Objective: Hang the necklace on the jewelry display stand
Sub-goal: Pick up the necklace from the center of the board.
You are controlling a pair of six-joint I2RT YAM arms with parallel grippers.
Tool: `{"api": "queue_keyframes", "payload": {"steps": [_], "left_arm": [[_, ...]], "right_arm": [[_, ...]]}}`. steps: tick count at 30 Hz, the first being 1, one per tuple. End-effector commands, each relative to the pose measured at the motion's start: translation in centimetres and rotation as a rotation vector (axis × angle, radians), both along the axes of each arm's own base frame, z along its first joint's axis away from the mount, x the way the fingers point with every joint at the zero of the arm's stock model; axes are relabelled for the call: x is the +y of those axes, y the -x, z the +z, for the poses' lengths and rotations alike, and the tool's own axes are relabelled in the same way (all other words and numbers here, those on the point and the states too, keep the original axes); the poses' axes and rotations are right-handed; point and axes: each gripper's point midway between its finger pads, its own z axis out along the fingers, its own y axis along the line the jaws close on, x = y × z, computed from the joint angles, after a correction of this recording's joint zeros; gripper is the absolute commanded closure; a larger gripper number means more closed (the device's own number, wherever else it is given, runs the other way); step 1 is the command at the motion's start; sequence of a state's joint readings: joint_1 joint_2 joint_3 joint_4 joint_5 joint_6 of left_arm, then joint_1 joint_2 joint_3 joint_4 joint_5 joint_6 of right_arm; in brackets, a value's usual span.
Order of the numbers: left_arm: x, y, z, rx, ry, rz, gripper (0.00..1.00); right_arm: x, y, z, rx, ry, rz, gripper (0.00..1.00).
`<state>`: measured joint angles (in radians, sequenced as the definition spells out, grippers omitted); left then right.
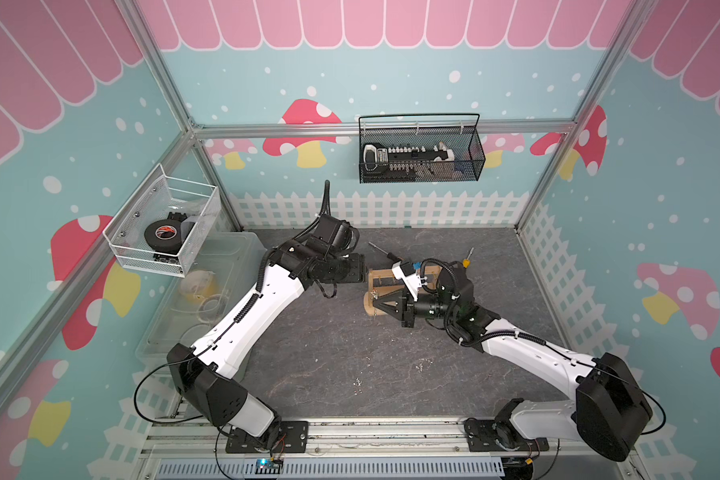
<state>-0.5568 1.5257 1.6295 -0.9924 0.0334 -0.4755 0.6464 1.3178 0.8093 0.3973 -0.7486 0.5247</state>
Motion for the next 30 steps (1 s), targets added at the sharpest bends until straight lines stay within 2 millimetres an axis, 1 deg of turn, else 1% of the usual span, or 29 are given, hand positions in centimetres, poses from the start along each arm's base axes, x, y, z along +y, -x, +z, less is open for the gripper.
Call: {"api": "queue_keyframes", "payload": {"steps": [1,3,6,9,12,14,17,21,26,28,30], "left_arm": [[1.4,0.2,1.3,-0.087,0.028,0.070,0.34],[2.1,0.5,1.5,-0.119,0.050,0.096,0.34],[2.5,1.2,0.8,-0.099,0.057,0.089,0.34],[2.3,1.9,-0.8,-0.042,0.051,0.069,0.34],[2.7,2.3,-2.7,0.001,0.027,0.077,0.34],[2.6,2.6,-3.3,0.009,0.032,0.064,0.34],[1.4,3.0,-3.0,-0.032,0.116,0.004,0.38],[0.5,3.7,-2.5,-0.076,0.179,-0.060,0.48],[-2.3,4.8,-3.3,-0.073,0.213,-0.196,0.58],[-3.4,5.2,-3.7,-0.082,0.193,-0.245,0.60],[-3.9,5.1,-3.9,-0.088,0.191,-0.263,0.61]], "right_arm": [[-0.4,-1.4,0.7,0.013,-0.016,-0.047,1.00],[-0.9,-1.9,0.4,0.021,-0.007,-0.062,1.00],[-1.5,-2.4,0.1,0.029,0.001,-0.080,1.00],[-2.2,-3.0,-0.1,0.036,0.004,-0.099,1.00],[-2.7,-3.5,0.0,0.039,0.002,-0.115,1.00],[-3.2,-3.9,0.1,0.043,-0.001,-0.128,1.00],[-4.0,-4.6,0.0,0.052,-0.001,-0.158,1.00],[-4.9,-5.8,0.2,0.061,-0.007,-0.188,1.00],[-5.1,-7.0,1.0,0.064,-0.011,-0.206,1.00],[-5.3,-7.5,1.5,0.063,-0.013,-0.218,1.00],[-5.4,-8.0,1.9,0.060,-0.010,-0.232,1.00]]}}
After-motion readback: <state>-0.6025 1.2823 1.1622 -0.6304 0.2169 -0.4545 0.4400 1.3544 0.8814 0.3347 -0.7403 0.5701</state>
